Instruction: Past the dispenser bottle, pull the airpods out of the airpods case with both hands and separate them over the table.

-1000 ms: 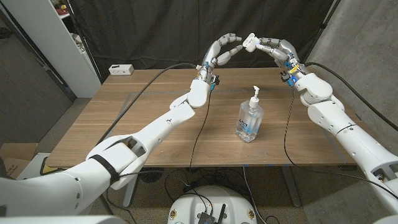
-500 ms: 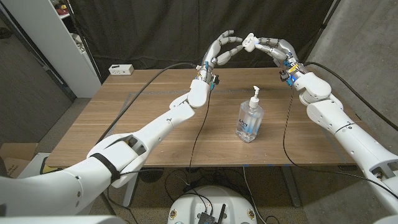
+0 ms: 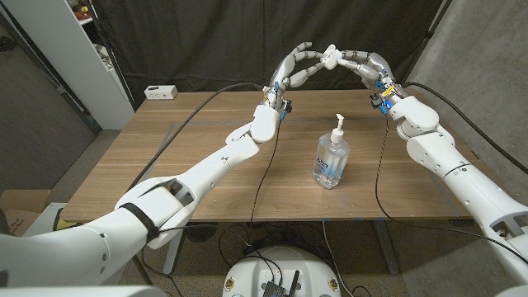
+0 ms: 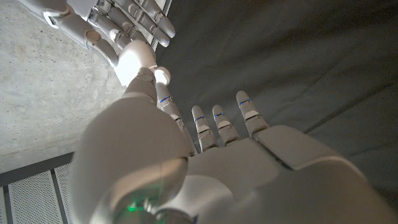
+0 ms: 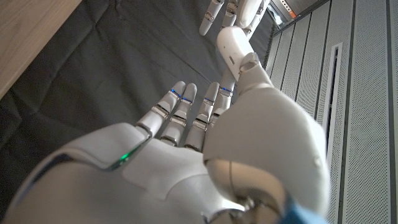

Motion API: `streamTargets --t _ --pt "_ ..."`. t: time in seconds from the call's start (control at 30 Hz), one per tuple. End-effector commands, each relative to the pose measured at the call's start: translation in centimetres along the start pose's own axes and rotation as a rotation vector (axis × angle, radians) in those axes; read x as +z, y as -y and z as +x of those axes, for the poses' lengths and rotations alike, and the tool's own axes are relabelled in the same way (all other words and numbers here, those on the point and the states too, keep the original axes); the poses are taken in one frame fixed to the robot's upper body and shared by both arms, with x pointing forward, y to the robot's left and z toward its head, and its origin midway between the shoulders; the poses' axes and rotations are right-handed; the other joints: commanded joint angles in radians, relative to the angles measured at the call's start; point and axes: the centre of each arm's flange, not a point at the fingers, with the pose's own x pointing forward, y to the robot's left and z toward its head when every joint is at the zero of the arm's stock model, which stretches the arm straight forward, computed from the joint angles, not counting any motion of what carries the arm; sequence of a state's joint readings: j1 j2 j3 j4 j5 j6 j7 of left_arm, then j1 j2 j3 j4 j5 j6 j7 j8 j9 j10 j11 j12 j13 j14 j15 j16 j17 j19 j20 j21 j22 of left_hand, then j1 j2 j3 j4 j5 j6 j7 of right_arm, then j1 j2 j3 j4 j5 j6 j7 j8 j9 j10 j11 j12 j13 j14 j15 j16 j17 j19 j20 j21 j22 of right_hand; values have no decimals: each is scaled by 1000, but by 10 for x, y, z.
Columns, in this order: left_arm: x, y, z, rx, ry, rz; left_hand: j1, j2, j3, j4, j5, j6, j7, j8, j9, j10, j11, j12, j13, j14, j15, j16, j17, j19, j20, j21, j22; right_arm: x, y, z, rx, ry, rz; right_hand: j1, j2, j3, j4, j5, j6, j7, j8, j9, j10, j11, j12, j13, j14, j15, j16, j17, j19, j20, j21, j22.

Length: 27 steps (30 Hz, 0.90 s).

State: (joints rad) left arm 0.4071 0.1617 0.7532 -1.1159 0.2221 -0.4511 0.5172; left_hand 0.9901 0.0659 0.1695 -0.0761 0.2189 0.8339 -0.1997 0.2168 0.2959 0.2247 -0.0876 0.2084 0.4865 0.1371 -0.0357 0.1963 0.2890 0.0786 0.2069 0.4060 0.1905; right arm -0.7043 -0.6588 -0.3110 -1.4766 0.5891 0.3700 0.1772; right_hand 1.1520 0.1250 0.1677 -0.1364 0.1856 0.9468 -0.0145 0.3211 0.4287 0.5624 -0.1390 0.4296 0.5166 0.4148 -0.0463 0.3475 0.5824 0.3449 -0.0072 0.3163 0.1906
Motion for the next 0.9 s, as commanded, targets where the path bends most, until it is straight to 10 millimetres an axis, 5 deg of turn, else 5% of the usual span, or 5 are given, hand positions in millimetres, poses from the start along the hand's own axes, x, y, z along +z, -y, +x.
streamTargets --t 0.03,0.2,0.57,0.9 --pt "1 5 1 -22 -9 -6 2 12 -6 2 5 22 7 5 -1 13 -6 9 -2 7 -14 7 1 -8 5 -5 1 2 -1 -4 5 9 2 2 9 10 -1 4 35 -24 -1 195 8 -3 5 4 11 -144 -2 1 7 7 -4 1" --pt "1 6 0 -20 -17 -12 -6 26 -10 10 8 61 35 15 -7 22 -2 15 -9 17 -12 15 -1 -3 4 -8 1 2 -1 -6 8 12 3 2 10 10 -1 4 34 -23 -1 196 9 -3 6 4 10 -147 -1 3 6 7 -4 1" --pt "0 6 -1 2 -17 -51 11 44 -11 2 12 159 46 50 -5 70 -53 33 -26 55 -37 28 -10 9 -6 -13 3 -2 -1 -6 6 -2 4 2 9 11 -2 4 36 -25 -2 196 8 -4 5 5 11 -146 -4 4 7 7 -5 1" --pt "-1 -3 -5 25 -7 -78 34 55 -8 -9 15 210 81 76 12 93 -70 40 -39 80 -51 35 -13 27 -12 -11 5 -6 2 -5 -11 -27 -12 0 8 11 -1 3 34 -25 -3 198 7 -3 4 4 10 -146 -6 5 5 7 -6 1"
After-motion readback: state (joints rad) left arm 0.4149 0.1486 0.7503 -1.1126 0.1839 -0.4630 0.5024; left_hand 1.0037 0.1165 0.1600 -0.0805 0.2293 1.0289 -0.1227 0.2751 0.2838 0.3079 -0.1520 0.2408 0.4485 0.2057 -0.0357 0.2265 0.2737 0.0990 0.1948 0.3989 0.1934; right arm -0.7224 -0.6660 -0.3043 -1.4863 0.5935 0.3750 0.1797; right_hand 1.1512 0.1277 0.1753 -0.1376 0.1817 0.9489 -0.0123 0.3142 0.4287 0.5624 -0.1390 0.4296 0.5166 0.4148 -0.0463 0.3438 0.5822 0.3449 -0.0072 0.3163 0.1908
